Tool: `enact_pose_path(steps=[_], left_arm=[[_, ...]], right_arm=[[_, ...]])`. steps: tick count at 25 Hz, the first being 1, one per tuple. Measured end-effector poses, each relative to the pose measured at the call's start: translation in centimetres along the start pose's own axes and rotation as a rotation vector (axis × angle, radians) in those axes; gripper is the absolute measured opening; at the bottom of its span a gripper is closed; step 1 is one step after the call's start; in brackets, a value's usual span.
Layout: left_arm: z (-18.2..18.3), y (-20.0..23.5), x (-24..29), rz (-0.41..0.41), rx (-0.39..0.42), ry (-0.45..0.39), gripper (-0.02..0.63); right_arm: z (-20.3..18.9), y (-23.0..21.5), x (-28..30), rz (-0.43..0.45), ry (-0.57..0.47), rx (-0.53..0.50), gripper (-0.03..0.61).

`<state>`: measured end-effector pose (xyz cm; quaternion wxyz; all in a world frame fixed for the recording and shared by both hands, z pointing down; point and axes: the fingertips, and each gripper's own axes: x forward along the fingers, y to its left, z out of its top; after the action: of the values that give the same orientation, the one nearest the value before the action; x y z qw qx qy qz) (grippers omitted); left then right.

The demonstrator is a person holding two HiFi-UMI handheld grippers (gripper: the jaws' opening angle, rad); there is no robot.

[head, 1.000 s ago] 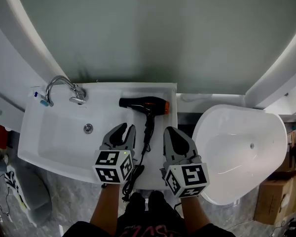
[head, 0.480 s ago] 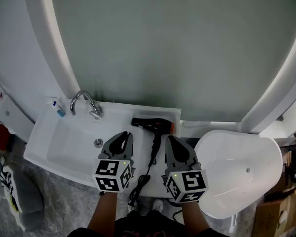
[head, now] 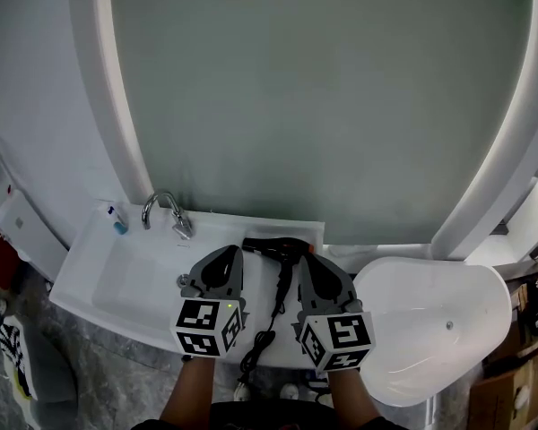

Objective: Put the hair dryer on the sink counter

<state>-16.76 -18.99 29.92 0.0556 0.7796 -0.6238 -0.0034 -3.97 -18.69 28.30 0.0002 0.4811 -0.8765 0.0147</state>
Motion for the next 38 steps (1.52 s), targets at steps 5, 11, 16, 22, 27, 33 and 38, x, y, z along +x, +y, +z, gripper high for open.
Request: enact_pose_path(steps=[5,11,16,22,27,33,38], left_arm=[[2.1,-0.9,-0.5,-0.018,0.026,-0.059,0.012],[4.6,-2.3,-0.5,-0.051,0.077,-0.117,0.012],[4.6,-1.9,-0.4,-0.042,0.074,-0.116,0.011],[4.9,-1.2,-0.8,-0.039,0.055,-0.132,0.012],[4.9,-1.4,-1.2,-0.037,0.063,-0.134,0.011],[4.7,-1.6,-1.1,-0.039,0.064,-0.131,0.011],[4.4,-1.6,-0.6,-0.042,0.058,-0.124,0.011]], right_arm=[[1.4,-0.4,-1.0,-0.024,-0.040,-0.014,0.021],[2.8,-1.0,-1.7,-0.052,-0.067,-0.028,0.021],[3.2,-1.4,-2.1,-0.071,-0.070,-0.039,0.021],[3.1,-1.4,-2.2,-0.079,-0.062,-0.046,0.021],[3.2,-1.4,-2.5,-0.076,-0.062,-0.050,0.020],[2.8,-1.6,-2.5,-0.070,-0.053,-0.048,0.020],[2.5,-2.1,-2.1,-0.071,-0.046,-0.042,0.021]])
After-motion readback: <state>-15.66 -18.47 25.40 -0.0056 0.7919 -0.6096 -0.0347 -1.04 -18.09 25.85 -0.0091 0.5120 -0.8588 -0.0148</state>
